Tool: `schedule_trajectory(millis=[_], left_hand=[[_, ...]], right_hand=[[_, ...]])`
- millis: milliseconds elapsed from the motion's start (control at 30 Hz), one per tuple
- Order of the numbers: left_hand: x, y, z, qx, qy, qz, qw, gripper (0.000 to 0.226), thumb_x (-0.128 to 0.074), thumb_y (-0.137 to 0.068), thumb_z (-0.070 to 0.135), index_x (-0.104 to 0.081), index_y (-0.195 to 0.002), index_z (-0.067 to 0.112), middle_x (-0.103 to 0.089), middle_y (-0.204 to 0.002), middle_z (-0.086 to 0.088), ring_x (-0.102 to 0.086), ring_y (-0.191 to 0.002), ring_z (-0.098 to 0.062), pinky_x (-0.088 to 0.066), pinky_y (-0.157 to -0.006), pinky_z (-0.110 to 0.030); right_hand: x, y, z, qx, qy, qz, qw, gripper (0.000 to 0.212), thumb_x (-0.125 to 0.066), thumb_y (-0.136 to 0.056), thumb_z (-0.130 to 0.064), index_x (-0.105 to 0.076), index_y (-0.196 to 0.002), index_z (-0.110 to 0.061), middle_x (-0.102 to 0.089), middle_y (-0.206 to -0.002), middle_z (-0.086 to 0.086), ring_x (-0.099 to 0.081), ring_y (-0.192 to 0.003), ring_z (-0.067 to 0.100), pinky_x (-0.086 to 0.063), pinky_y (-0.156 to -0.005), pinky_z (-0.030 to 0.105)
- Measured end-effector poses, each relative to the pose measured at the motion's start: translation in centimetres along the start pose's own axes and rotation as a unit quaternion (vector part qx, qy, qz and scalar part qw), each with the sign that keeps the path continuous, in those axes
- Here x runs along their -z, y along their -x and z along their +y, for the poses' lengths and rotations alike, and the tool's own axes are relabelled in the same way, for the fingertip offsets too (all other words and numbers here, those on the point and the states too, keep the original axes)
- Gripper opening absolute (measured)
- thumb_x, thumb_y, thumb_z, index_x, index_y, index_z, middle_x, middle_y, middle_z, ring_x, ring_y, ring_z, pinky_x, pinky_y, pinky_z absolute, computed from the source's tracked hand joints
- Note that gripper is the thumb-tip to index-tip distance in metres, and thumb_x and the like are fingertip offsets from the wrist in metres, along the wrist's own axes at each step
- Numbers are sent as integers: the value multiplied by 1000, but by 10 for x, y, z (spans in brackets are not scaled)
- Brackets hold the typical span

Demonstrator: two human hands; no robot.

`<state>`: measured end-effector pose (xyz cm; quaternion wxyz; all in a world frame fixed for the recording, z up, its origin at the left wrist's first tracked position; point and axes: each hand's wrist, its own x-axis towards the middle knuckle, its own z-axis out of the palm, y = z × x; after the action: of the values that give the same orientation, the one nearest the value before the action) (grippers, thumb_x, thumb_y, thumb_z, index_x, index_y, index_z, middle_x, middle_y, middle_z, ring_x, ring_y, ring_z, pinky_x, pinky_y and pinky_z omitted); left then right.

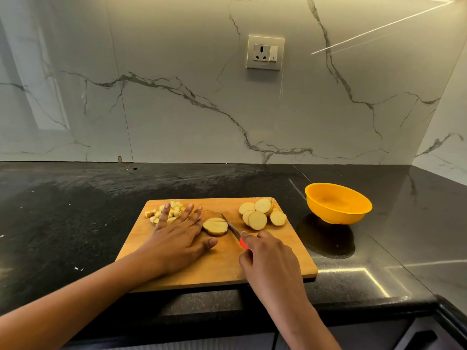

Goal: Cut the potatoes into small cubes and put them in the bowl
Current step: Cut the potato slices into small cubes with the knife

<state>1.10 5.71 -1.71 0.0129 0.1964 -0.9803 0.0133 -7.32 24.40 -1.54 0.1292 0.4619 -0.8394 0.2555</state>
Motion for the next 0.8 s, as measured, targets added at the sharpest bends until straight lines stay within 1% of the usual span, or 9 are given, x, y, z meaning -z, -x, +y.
schedule_trajectory(millis=[167,233,300,367,433,600,667,733,800], left_hand=[[5,-1,-2,-10,-7,10,1000,135,33,-34,88,2,-150,27,17,-152,10,28,-130,-6,35,-95,-42],[8,-8,-5,-22,-18,25,999,134,28,-37,91,1,-150,25,7,-156,6,21,-134,-6,32,-98,-40],[12,-16,-8,-44,1,18,999,131,19,-40,94,-5,-150,27,-16,-156,4,-2,-142,-8,26,-102,-36],[17,-21,-7,-66,52,2,997,119,1,-51,96,-17,-148,30,-42,-145,6,-29,-139,-9,21,-104,-30],[19,-23,-4,-90,96,12,991,109,-13,-57,92,-33,-143,28,-51,-137,8,-40,-131,-5,18,-105,-24],[16,-20,0,-94,112,69,987,114,-4,-55,96,-48,-134,26,-55,-131,11,-43,-127,0,10,-108,-17],[17,-16,2,-82,106,84,987,112,-6,-56,96,-50,-132,26,-59,-128,10,-47,-124,0,14,-106,-13],[20,-13,8,-65,92,106,988,94,-21,-67,86,-51,-132,25,-60,-128,8,-44,-127,-3,18,-101,-11],[21,-11,12,-49,82,122,988,75,-33,-76,71,-49,-133,25,-59,-129,5,-38,-133,-8,15,-103,-15]], right_hand=[[5,-2,5,-5,17,6,1000,41,-40,-99,-33,-42,-139,-31,-54,-121,-8,-54,-103,8,-44,-80,20],[7,0,7,-11,21,16,1000,41,-40,-99,-32,-42,-139,-31,-54,-117,-9,-54,-100,8,-43,-78,19],[8,2,5,-13,17,13,1000,41,-41,-98,-32,-43,-139,-30,-54,-115,-9,-54,-97,8,-44,-77,19],[7,3,1,-14,10,10,1000,41,-42,-98,-32,-43,-139,-30,-54,-114,-8,-55,-96,9,-44,-76,21],[6,5,-2,-19,11,5,1000,41,-40,-99,-33,-42,-140,-30,-53,-114,-8,-55,-97,10,-44,-77,21],[5,10,-10,-11,41,4,999,43,-34,-101,-30,-35,-144,-25,-49,-120,-4,-55,-92,10,-37,-67,20],[2,11,-18,-2,49,-4,999,44,-33,-102,-28,-31,-146,-22,-46,-125,-2,-55,-92,11,-35,-66,20],[-2,8,-24,2,48,-12,999,42,-35,-103,-25,-33,-144,-19,-45,-126,-1,-55,-93,11,-36,-67,20],[-3,4,-27,0,43,-20,999,38,-38,-102,-24,-38,-139,-18,-46,-125,0,-55,-95,11,-39,-71,21]])
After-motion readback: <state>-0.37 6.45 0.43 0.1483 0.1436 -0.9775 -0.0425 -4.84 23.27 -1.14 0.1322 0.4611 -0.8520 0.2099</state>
